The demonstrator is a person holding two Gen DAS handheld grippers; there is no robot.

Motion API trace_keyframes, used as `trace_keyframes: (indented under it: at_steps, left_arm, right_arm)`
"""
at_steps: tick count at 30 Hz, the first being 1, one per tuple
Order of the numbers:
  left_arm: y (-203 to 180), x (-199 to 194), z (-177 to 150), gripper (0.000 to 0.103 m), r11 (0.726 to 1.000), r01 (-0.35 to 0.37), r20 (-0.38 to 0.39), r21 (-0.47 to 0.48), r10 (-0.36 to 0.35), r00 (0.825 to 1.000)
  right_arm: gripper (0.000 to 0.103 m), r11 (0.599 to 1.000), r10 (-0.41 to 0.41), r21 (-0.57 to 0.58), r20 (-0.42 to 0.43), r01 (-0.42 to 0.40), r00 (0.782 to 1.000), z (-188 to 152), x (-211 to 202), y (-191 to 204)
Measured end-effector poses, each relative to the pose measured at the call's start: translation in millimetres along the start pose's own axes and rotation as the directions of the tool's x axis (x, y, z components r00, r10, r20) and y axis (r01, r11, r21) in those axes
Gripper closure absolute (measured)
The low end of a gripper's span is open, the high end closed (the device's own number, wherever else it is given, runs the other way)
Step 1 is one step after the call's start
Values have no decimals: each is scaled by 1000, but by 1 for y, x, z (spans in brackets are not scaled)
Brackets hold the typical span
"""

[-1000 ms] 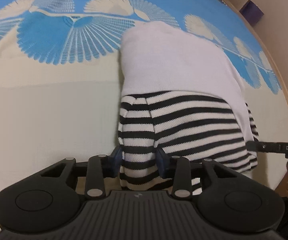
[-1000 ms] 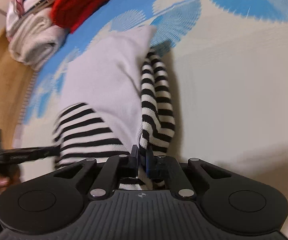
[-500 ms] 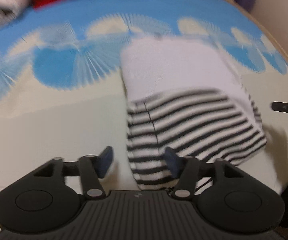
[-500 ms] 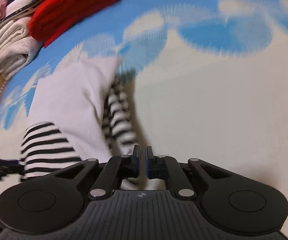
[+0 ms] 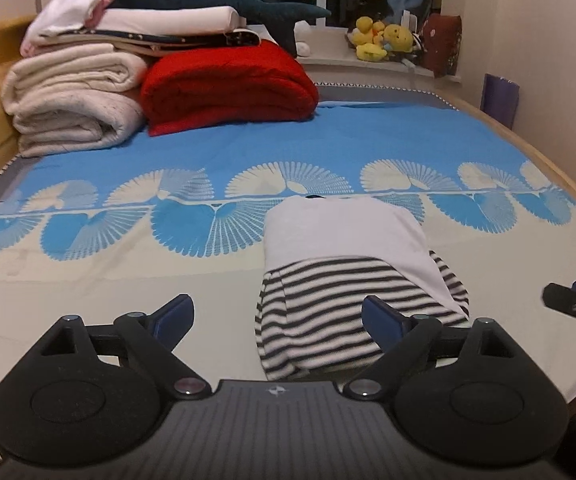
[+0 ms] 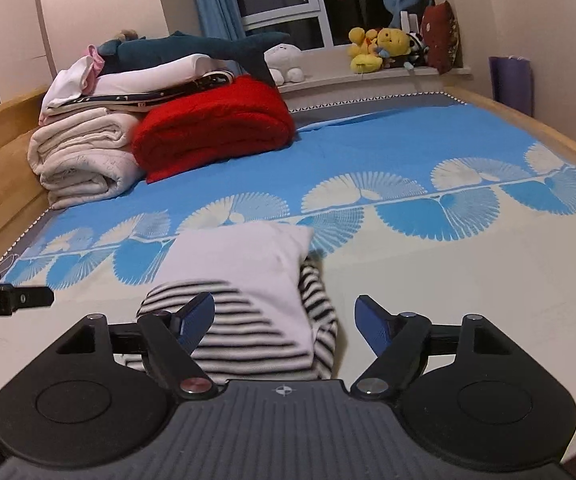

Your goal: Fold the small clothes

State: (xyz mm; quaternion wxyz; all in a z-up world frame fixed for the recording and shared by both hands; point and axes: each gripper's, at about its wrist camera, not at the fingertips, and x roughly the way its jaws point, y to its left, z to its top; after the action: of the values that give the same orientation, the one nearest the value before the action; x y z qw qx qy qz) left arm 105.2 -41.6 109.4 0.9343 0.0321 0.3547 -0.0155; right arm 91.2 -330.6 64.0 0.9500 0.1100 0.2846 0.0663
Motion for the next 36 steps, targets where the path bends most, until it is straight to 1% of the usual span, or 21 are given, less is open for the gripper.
trace_keyframes:
  at_steps: [4, 7, 11, 12, 13, 14, 15, 16, 17, 19, 21, 25, 28, 30, 32, 34, 36]
  left_arm:
    - [-11, -21, -9, 9, 1000, -3, 10, -3, 3, 1000]
    - [-11, -23, -22, 9, 1000, 7, 26, -13, -6, 1000]
    - [-5, 1, -58, 9, 1000, 22, 37, -22, -21, 999]
    - [-4, 10, -68, 9, 1000, 16, 16, -16, -15, 1000]
    - [-4, 21, -75, 9, 1000, -7, -35, -20, 6, 999]
    - [-1, 29, -77, 9, 999, -24, -83, -48, 20, 996]
    - [3, 32, -75, 9, 994, -20, -106, -112, 8, 994]
    - [6, 32, -73, 9, 987, -2, -98, -160, -14, 995]
    - [6, 32, -70, 9, 985, 3, -84, -171, -17, 996]
    - [2, 32, -66, 8, 990, -22, -51, -140, 15, 999]
    - [-1, 32, -64, 8, 992, -24, -34, -124, 20, 999]
    - [-2, 38, -63, 8, 990, 8, -71, -142, -18, 997]
    - [-7, 38, -63, 8, 990, 7, -67, -141, -16, 998]
    - [-10, 39, -64, 8, 991, 17, -65, -131, -26, 998]
    - [-12, 42, -66, 7, 992, 27, -71, -120, -36, 997]
    - [-14, 44, -67, 7, 994, 29, -78, -109, -38, 996]
    - [-15, 47, -68, 7, 994, 30, -80, -102, -38, 996]
  right_arm:
    - [25, 999, -40, -31, 35, 42, 999, -7, -12, 7]
    - [25, 999, -47, 2, 33, 47, 998, -8, -13, 5]
    - [25, 998, -63, 12, 15, 63, 998, -11, -2, 7]
    - [25, 998, -61, 9, 6, 61, 998, -11, 2, 8]
    - [25, 998, -59, 3, -2, 59, 998, -12, 6, 11]
    - [25, 998, -59, -6, -12, 59, 998, -14, 10, 14]
    - [25, 998, -65, -13, -20, 65, 998, -16, 14, 16]
    - [25, 997, -73, -22, -28, 72, 997, -18, 17, 19]
    - [25, 997, -75, -30, -38, 74, 996, -20, 20, 22]
    - [25, 997, -63, -48, -54, 61, 997, -22, 25, 28]
    - [25, 995, -64, -82, -52, 59, 997, -24, 28, 35]
    - [25, 986, -85, -145, -48, 78, 995, -29, 33, 43]
    - [25, 988, -89, -131, -72, 79, 993, -29, 36, 45]
    - [25, 991, -78, -116, -74, 69, 994, -26, 35, 46]
    - [24, 990, -73, -126, -69, 64, 995, -27, 34, 49]
    - [23, 987, -83, -147, -66, 73, 994, -32, 35, 49]
    - [23, 985, -102, -152, -94, 87, 990, -33, 41, 49]
